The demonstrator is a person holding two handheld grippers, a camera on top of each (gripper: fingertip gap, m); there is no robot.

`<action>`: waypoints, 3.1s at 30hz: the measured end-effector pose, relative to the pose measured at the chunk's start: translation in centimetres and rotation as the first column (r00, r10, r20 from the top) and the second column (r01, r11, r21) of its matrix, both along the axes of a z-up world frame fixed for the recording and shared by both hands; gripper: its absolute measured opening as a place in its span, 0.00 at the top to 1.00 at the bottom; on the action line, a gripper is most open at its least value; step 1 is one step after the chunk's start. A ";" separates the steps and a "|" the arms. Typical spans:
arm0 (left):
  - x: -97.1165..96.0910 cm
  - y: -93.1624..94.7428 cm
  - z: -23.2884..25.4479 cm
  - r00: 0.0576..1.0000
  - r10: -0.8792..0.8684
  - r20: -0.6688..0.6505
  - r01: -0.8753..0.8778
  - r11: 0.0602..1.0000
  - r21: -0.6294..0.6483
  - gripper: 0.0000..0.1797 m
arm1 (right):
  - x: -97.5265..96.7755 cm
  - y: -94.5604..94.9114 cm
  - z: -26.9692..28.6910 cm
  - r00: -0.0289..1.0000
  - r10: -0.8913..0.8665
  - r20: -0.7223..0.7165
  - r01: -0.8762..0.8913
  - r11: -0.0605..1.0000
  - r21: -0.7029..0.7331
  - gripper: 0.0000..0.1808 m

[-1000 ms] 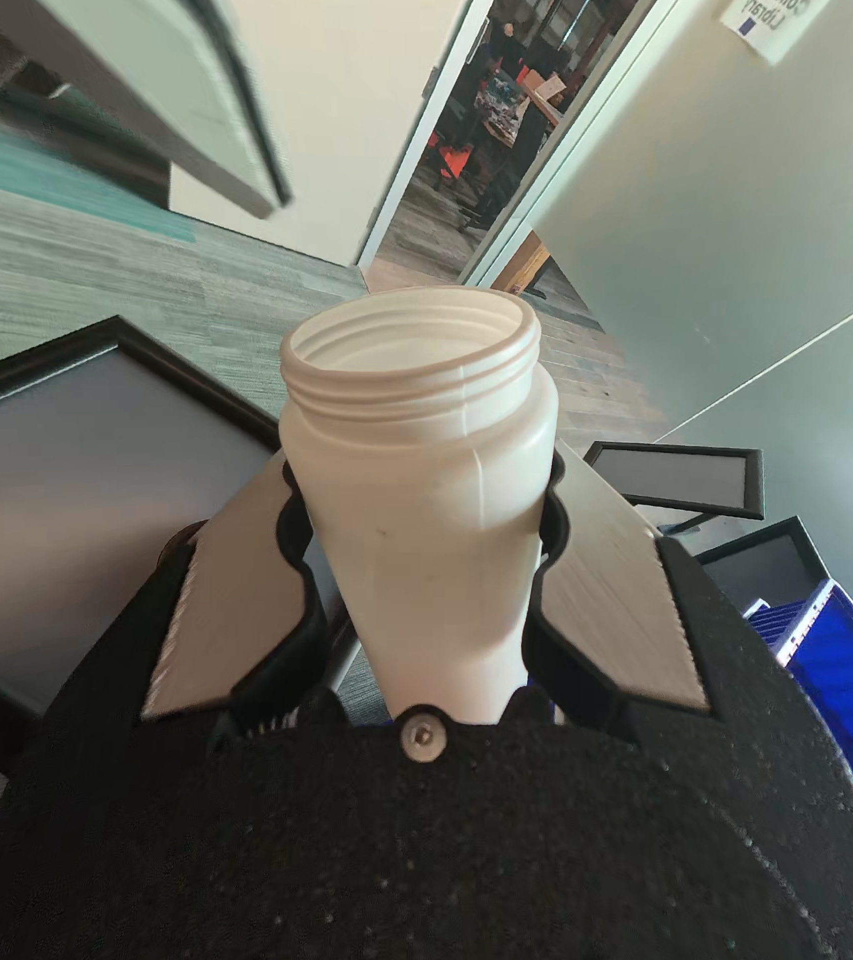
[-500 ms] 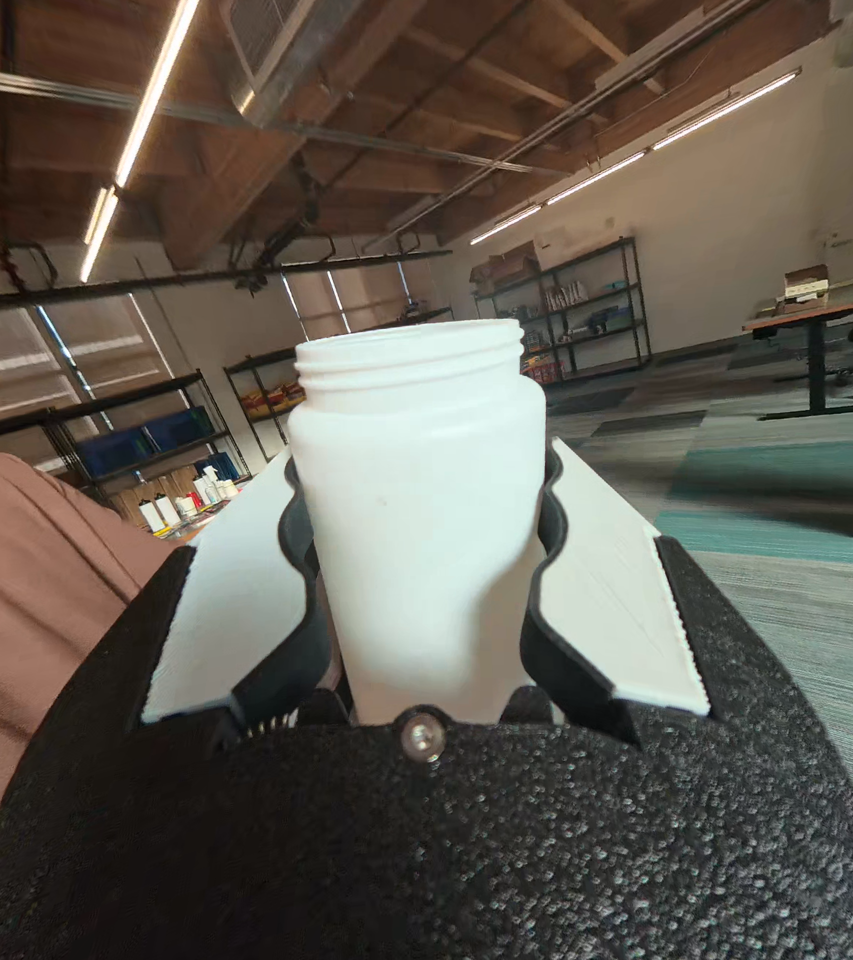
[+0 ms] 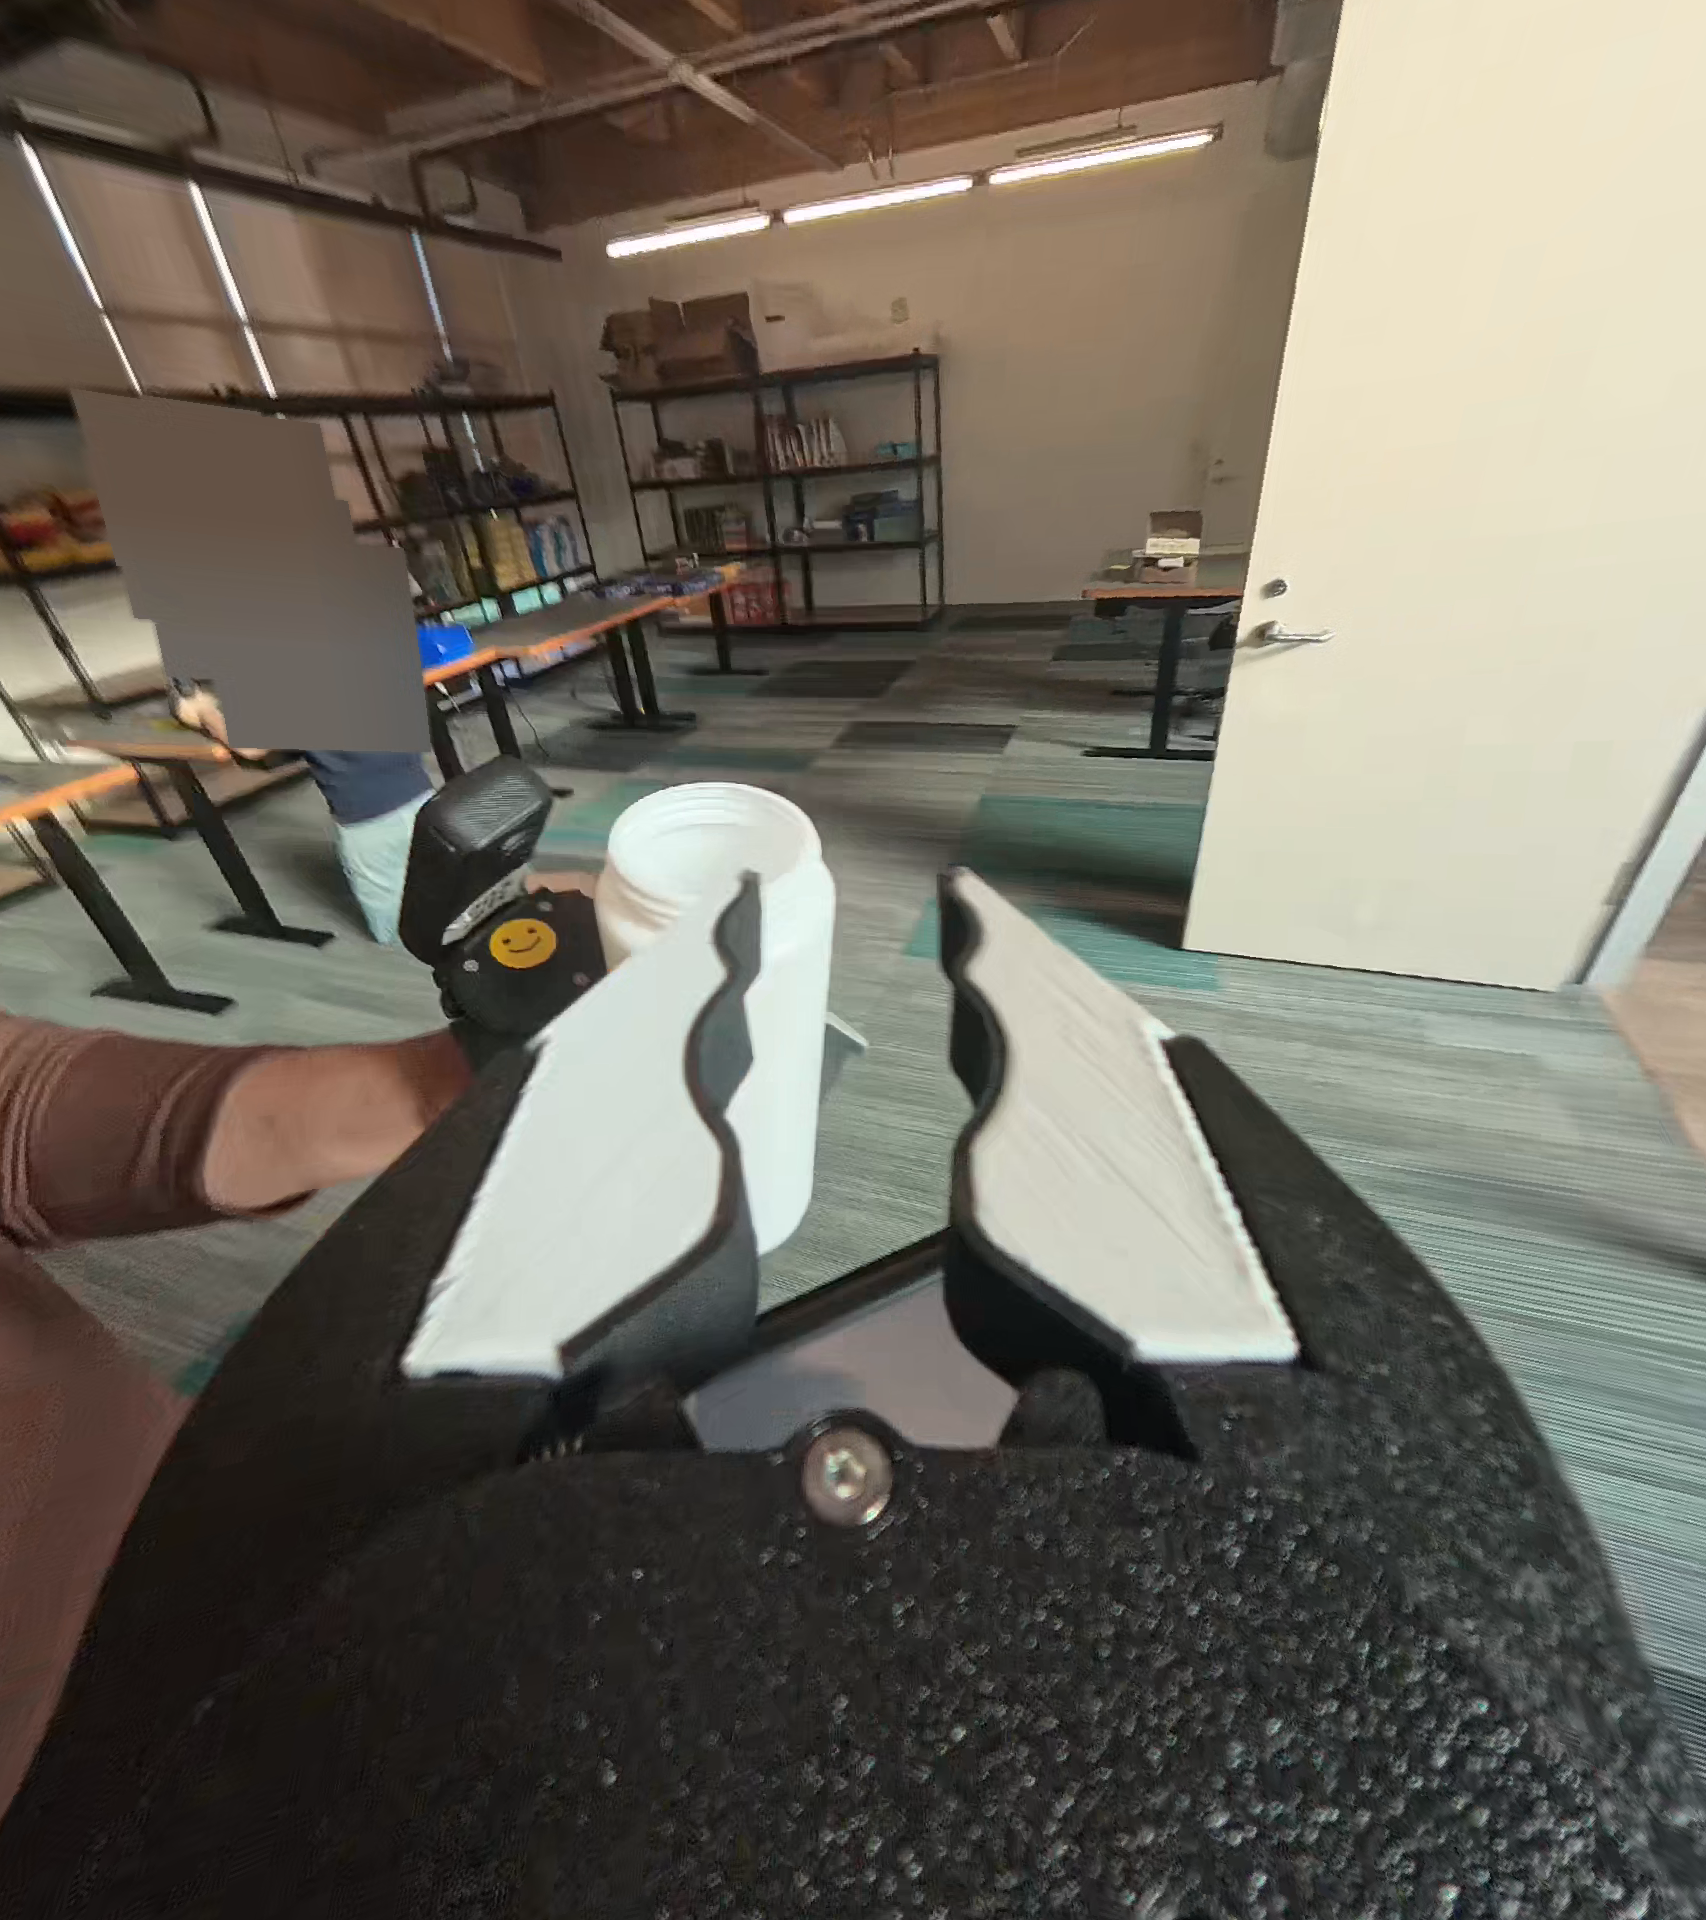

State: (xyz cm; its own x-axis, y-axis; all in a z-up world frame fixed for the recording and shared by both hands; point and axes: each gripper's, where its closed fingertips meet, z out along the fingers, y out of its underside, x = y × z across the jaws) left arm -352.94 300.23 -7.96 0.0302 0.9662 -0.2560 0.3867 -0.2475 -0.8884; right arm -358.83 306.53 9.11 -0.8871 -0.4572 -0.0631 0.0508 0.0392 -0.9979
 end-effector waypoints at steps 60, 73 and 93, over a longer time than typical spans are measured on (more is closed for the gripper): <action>1.6 8.8 19.5 0.520 -0.669 -0.532 0.844 0.497 0.201 0.44 | 12.3 5.5 -9.0 0.388 0.673 0.630 -0.921 0.269 0.280 0.47; -4.8 2.6 19.4 0.833 -0.260 -0.489 0.378 0.912 0.160 0.44 | 17.1 0.8 -6.4 0.221 0.574 0.789 -0.783 0.586 -0.207 0.44; -5.1 -1.4 11.5 0.990 0.084 -0.114 -0.111 0.958 -0.263 0.44 | 2.7 -2.1 -2.4 0.957 -0.129 -0.259 0.204 0.936 0.287 0.43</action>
State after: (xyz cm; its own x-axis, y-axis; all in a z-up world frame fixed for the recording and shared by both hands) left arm -358.03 298.83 3.58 -0.1001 0.8584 -0.5031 0.3328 -0.4476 -0.8300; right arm -356.17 304.45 6.70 -0.9552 -0.2932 0.0408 -0.1488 0.3566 -0.9223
